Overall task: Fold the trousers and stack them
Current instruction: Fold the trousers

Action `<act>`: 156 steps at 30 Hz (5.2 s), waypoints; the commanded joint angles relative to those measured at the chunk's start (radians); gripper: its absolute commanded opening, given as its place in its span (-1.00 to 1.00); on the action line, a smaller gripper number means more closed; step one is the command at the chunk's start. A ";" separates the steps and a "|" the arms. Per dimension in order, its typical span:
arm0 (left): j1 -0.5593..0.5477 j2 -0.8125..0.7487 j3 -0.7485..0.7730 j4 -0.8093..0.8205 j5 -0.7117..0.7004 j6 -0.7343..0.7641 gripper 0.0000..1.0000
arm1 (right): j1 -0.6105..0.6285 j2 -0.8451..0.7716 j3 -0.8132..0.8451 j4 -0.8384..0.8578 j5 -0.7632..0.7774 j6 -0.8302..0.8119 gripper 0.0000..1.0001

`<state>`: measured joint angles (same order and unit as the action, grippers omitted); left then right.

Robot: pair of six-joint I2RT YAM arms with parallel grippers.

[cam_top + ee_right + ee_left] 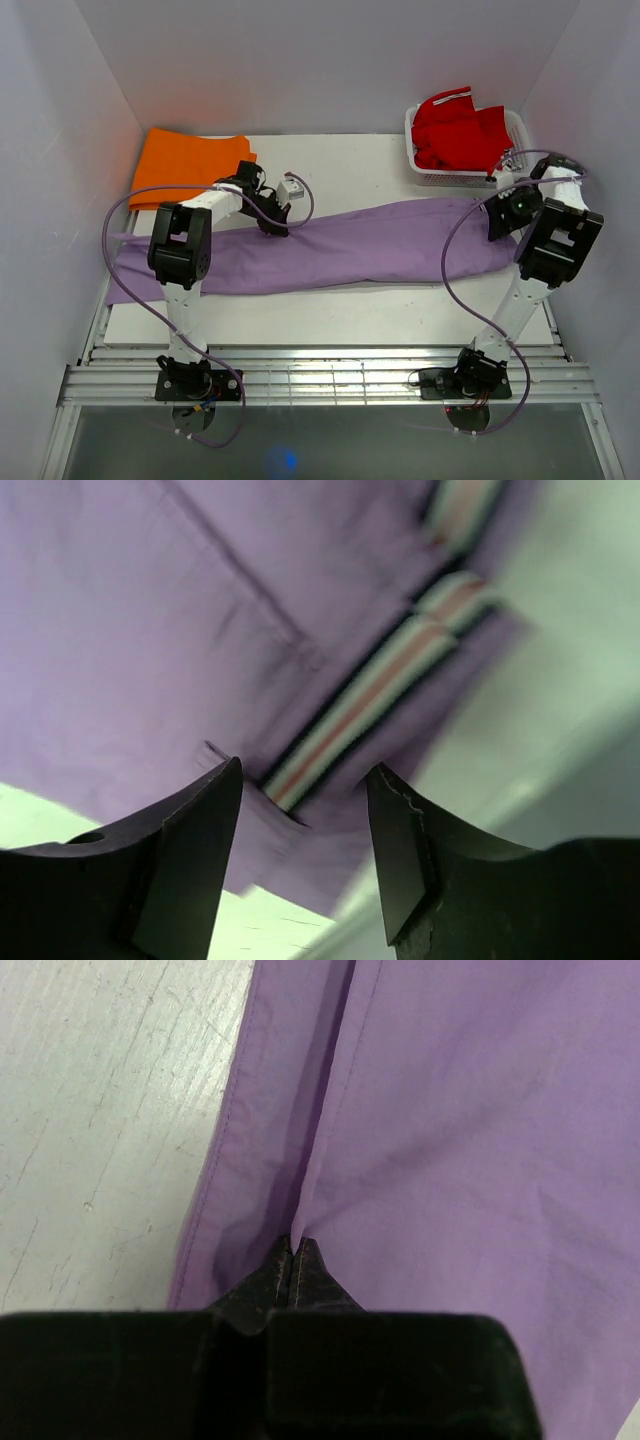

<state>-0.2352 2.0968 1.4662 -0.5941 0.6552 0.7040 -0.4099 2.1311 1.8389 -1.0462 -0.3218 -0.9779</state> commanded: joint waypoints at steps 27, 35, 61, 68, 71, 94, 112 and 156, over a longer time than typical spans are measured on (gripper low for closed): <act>-0.206 0.113 0.639 -0.229 0.389 0.055 0.61 | -0.119 -0.263 -0.133 -0.223 -0.448 0.069 0.26; -0.409 0.387 0.807 0.270 0.393 -0.415 0.46 | -0.063 -0.045 -0.062 -0.216 -0.439 0.079 0.23; -0.427 0.505 0.738 0.549 0.462 -1.273 0.96 | 0.042 -0.255 -0.334 0.126 -0.244 -0.045 0.37; -0.426 0.483 0.675 0.421 0.216 -1.267 0.96 | 0.052 -0.229 -0.382 0.179 -0.169 -0.059 0.43; -0.429 0.497 0.709 0.386 0.112 -1.269 0.96 | 0.068 -0.226 -0.406 0.219 -0.149 -0.051 0.44; -0.424 0.491 0.635 0.350 -0.028 -1.394 0.96 | 0.120 -0.135 -0.329 0.106 -0.160 -0.212 -0.45; -0.415 0.480 0.603 0.359 -0.022 -1.405 0.96 | 0.118 -0.230 -0.207 -0.017 -0.209 -0.242 -0.85; -0.214 0.156 0.447 0.218 -0.048 -0.982 0.96 | 0.256 0.003 -0.406 0.239 0.076 -0.062 -0.84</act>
<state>-0.4923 2.4256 1.9377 -0.2790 0.6445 -0.4644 -0.1555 2.1239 1.5684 -0.5884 -0.3862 -1.0237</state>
